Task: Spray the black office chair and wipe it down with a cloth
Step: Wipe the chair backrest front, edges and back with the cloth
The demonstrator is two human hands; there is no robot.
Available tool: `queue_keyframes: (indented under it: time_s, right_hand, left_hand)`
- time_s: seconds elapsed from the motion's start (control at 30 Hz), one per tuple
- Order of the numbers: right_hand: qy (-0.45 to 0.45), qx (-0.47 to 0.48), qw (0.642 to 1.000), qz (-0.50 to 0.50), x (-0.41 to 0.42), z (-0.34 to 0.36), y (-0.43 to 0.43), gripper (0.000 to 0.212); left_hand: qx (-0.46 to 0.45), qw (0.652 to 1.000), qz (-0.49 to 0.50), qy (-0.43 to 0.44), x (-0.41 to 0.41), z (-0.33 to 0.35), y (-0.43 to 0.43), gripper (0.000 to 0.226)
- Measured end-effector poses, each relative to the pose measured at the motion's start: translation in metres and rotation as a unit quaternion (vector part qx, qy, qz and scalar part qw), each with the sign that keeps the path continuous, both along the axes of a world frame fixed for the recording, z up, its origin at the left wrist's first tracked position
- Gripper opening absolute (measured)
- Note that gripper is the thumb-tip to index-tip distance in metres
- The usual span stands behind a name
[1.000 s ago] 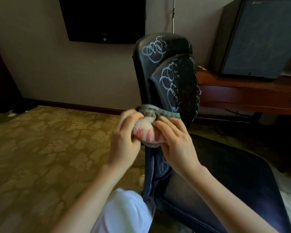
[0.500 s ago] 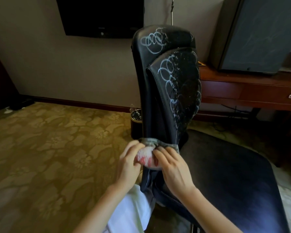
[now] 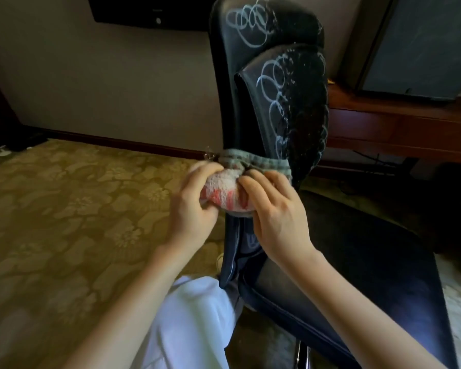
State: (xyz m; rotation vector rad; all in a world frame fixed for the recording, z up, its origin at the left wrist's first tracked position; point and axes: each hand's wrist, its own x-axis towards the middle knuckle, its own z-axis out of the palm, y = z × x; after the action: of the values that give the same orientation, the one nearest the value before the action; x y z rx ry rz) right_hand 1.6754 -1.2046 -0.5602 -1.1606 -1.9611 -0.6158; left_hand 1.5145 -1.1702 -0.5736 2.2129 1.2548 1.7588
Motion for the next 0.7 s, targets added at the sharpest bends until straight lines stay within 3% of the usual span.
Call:
queue_keyframes:
  time_s: [0.13,0.33,0.5,0.7]
  right_hand:
    - [-0.034,-0.084,0.996,-0.023,0.003,-0.069,-0.006,0.037]
    - [-0.033,-0.184,0.981,-0.051,0.002,-0.142,-0.007,0.039]
    - [0.005,-0.141,0.989,-0.037,-0.003,-0.105,0.006,0.033]
    - [0.039,-0.023,0.999,-0.007,-0.008,-0.006,0.03,0.043]
  left_hand:
    - [-0.087,0.996,-0.032,0.013,-0.001,-0.066,-0.001,0.063]
    - [-0.169,0.981,-0.086,0.045,-0.01,-0.121,0.012,0.047]
    - [-0.155,0.985,-0.079,0.003,-0.008,-0.104,0.028,0.048]
    - [-0.133,0.985,-0.097,-0.055,-0.01,-0.016,0.049,0.063]
